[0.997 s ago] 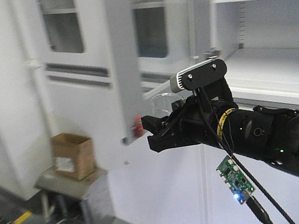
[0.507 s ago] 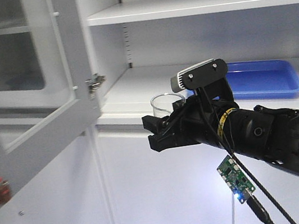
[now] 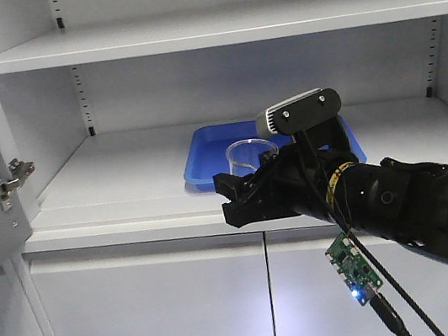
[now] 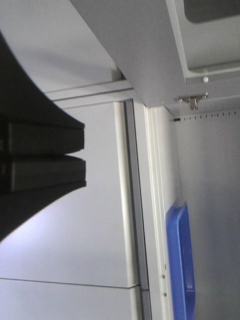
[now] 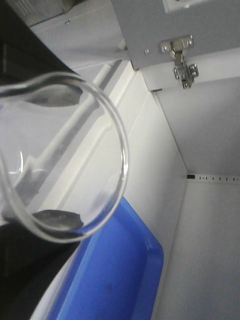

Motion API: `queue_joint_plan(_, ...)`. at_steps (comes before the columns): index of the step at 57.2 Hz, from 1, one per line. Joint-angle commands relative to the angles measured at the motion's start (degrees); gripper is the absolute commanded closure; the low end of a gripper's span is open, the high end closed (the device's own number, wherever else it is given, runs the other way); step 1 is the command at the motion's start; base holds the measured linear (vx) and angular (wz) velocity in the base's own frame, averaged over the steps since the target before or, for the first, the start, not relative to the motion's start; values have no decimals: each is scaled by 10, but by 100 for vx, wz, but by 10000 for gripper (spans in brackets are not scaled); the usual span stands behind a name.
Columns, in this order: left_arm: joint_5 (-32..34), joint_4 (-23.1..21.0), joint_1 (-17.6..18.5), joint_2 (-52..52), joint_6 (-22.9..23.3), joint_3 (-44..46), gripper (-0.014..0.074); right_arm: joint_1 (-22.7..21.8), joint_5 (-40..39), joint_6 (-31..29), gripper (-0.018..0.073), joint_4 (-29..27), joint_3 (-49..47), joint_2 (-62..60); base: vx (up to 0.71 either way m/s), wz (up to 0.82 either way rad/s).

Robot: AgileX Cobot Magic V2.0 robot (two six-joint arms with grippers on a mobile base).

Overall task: Pick beaker and place in left cabinet
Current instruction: 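Move the held beaker over the blue tray on the shelf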

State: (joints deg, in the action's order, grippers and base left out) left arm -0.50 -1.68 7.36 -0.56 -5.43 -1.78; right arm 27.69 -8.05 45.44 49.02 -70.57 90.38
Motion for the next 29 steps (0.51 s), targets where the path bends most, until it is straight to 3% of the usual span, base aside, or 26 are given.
queue_joint_plan(1, 48, -4, 0, -10, 2, -9, 595, -2, -35, -1, 561, -5, -20, -25, 26, -22)
queue_joint_plan(29, 48, -4, 0, -10, 2, -9, 595, -2, -35, -1, 561, -5, -20, -25, 26, -18)
